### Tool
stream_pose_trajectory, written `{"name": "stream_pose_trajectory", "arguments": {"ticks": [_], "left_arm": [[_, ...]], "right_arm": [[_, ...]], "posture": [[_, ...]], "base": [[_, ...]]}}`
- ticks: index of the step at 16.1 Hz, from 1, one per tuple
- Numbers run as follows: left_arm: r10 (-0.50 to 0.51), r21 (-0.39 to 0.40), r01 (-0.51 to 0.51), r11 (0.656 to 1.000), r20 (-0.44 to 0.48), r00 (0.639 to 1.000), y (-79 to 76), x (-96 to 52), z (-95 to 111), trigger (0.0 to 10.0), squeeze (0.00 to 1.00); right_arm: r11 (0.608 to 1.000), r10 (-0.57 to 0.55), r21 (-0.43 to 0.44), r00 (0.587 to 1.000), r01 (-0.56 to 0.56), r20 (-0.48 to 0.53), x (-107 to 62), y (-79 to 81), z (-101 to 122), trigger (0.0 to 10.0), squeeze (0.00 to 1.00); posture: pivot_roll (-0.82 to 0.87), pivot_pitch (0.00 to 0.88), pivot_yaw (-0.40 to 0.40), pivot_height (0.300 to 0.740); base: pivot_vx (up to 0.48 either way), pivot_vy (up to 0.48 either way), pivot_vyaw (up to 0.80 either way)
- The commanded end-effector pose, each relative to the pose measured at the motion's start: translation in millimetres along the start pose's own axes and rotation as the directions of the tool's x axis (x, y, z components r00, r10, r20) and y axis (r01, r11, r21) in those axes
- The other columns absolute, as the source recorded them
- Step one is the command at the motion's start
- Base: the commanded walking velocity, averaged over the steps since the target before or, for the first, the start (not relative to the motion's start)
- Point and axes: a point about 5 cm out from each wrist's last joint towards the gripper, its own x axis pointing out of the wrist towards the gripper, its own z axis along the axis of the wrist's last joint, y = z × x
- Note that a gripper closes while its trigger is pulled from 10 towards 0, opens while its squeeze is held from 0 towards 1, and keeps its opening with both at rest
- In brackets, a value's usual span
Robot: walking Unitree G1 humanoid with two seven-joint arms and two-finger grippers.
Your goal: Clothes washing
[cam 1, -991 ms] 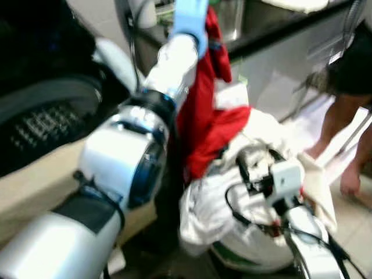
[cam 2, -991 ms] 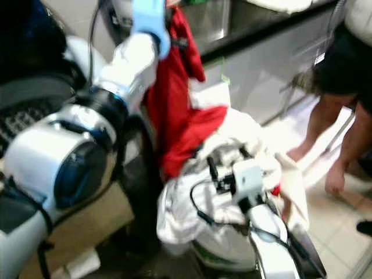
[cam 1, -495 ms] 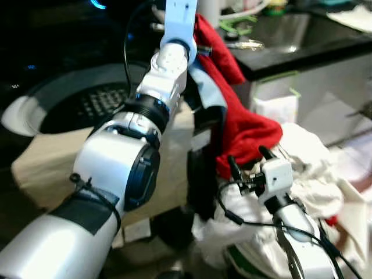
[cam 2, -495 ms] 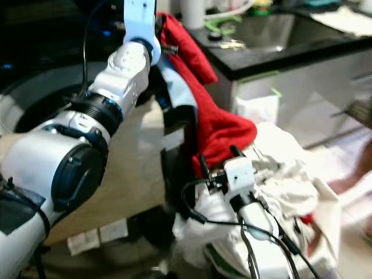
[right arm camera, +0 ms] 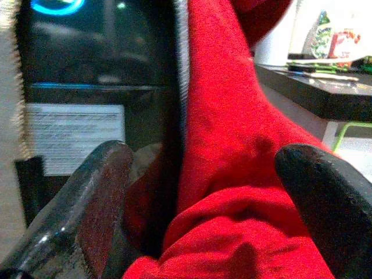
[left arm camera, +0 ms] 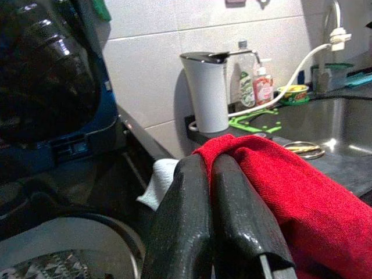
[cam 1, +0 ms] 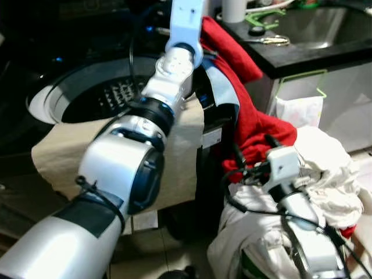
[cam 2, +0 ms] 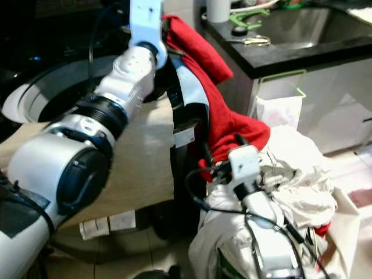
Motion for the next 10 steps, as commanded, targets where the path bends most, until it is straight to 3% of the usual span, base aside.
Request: {"name": "stream_pose_trajectory", "arguments": {"ticks": [1, 4, 6, 7, 10], "left_arm": [[0.023, -0.001, -0.023, 1.000, 0.025, 0.999, 9.4, -0.3, 1, 10.0, 0.00], [0.019, -0.003, -0.019, 1.000, 0.001, 1.000, 8.5, -2.6, -9, 10.0, 0.00], [0.017, -0.003, -0.017, 1.000, -0.005, 1.000, 8.0, -3.1, -11, 10.0, 0.00], [0.016, 0.000, -0.016, 1.000, -0.010, 1.000, 8.3, -3.5, -13, 10.0, 0.00], [0.024, -0.001, -0.024, 1.000, -0.012, 1.000, 10.7, -4.4, -16, 10.0, 0.00]], "right_arm": [[1.000, -0.015, 0.012, 0.993, 0.014, 0.114, 15.8, -7.7, 34, 10.0, 0.00], [0.998, -0.035, -0.030, 0.953, 0.046, 0.299, 46.4, -33.6, 97, 10.0, 0.00], [0.997, -0.025, -0.057, 0.936, 0.048, 0.351, 56.6, -42.8, 119, 10.0, 0.00], [0.998, -0.030, -0.034, 0.936, 0.044, 0.350, 59.0, -45.7, 122, 10.0, 0.00], [1.000, 0.015, -0.013, 0.960, -0.012, 0.278, 53.4, -28.0, 102, 10.0, 0.00]], "posture": [[-0.09, 0.000, 0.106, 0.740], [-0.10, 0.000, 0.097, 0.740], [-0.09, 0.000, 0.081, 0.740], [-0.09, 0.000, 0.074, 0.740], [-0.08, 0.000, 0.060, 0.740]], "base": [[0.000, 0.000, 0.43], [0.000, 0.000, 0.41], [0.000, 0.000, 0.41], [0.000, 0.000, 0.41], [0.000, 0.000, 0.44]]}}
